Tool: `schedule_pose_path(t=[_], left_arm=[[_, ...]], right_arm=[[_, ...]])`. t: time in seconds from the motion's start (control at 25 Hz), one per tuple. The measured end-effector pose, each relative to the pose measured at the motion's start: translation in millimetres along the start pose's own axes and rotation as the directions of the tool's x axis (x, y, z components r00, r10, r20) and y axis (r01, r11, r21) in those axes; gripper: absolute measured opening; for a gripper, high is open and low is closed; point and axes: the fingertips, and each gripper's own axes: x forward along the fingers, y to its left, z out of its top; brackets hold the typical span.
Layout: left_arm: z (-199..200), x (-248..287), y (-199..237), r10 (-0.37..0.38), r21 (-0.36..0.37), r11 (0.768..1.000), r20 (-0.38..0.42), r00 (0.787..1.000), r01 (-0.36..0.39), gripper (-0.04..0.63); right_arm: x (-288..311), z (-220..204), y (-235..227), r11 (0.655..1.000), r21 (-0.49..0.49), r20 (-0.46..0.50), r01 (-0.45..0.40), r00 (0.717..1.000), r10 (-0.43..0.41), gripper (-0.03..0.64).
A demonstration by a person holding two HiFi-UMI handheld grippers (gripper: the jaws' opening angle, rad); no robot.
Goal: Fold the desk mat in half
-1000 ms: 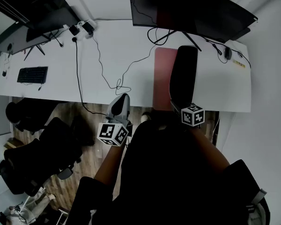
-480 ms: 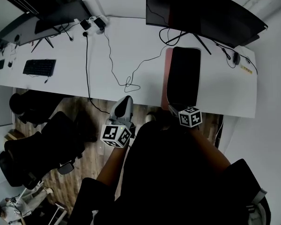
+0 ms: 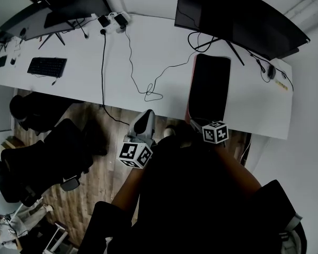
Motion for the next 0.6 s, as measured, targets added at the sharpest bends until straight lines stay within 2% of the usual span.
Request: schedule_pose_path(t=[0.4,0.6], left_arm=[[-4,-9,3,0.029,0.008,1.0,-0.009,1.0,-0.028,0.022],[-8,-14,1,0.035,0.014,0.999,-0.019,0.999,-0.034,0.023]], right_arm=[[9,-20,-5,1.0,0.007,-0.042,0.013,0.999,-0.013,0.012],[10,-29,-13,0.998,0.062,-0.032,0.02,0.999,-0.018,0.012]])
